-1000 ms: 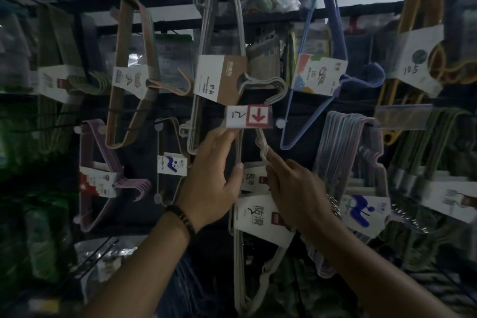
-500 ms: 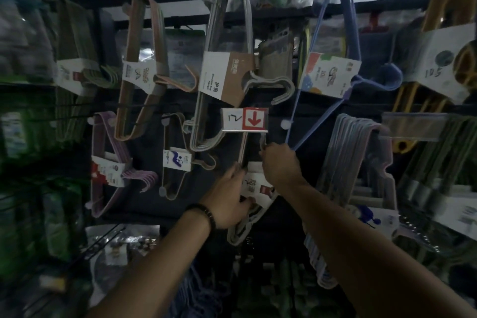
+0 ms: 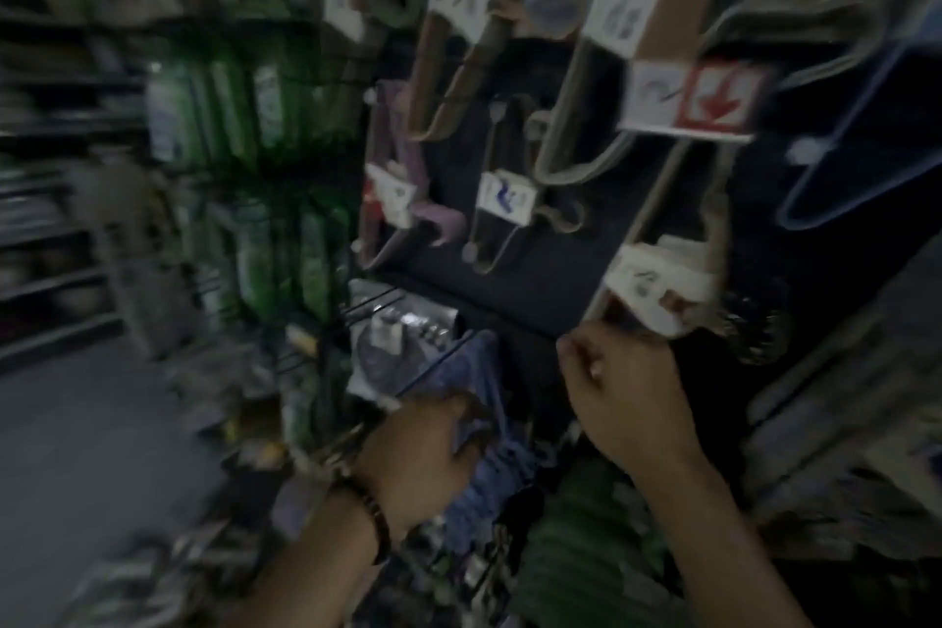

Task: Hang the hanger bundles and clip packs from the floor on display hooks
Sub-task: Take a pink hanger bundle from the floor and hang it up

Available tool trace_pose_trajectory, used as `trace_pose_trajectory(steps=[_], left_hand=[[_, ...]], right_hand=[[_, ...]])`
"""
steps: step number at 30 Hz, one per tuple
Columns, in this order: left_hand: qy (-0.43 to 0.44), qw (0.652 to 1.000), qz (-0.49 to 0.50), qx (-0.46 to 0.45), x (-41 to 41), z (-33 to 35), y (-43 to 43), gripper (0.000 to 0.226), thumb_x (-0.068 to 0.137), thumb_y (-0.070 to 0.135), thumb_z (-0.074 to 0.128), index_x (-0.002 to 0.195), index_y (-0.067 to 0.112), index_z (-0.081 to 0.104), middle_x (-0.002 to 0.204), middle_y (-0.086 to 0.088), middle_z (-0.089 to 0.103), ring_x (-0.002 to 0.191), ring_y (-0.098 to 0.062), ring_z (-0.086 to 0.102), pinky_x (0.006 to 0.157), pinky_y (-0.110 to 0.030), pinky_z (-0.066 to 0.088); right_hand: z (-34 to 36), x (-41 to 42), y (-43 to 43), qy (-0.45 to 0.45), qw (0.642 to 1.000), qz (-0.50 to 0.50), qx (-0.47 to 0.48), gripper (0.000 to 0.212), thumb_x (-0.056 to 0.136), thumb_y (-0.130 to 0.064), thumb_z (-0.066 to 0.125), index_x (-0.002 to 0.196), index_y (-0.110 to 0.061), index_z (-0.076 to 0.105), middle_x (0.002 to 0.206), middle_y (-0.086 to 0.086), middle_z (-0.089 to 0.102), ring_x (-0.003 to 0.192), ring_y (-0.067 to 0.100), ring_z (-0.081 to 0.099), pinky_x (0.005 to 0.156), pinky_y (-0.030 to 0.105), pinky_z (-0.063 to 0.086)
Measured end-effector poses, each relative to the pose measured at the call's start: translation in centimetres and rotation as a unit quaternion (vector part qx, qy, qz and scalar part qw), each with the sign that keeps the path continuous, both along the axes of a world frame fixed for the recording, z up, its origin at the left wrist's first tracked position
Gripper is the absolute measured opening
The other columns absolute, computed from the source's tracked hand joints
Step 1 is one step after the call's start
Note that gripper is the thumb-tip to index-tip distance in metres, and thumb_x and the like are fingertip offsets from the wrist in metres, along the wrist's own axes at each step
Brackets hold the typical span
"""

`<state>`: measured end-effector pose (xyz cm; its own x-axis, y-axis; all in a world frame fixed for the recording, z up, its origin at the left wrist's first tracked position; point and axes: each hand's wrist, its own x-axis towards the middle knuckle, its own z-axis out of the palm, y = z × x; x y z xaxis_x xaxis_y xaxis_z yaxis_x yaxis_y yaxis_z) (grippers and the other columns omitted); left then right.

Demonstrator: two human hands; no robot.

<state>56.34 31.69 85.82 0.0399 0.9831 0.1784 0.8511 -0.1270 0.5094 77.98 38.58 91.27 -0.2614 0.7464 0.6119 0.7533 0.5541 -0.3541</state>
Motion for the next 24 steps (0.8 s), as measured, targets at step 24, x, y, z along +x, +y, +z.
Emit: trace_pose_trajectory(steps=[24], left_hand=[[-0.144, 0.872, 0.325, -0.336, -38.2, -26.0, -46.4, 0.026, 0.105, 0.043, 0.055, 0.122, 0.031, 0.071, 0.117, 0.007, 0.074, 0.098, -0.011, 0.069, 0.087, -0.026, 0.055]], right_hand=[[-31.6, -45.2, -30.5, -0.284, 0.776, 0.344, -0.445, 0.036, 0.101, -0.047, 0.057, 0.085, -0.017, 0.066, 0.078, -0.001, 0.069, 0.077, 0.016, 0.066, 0.071, 0.036, 0.054]])
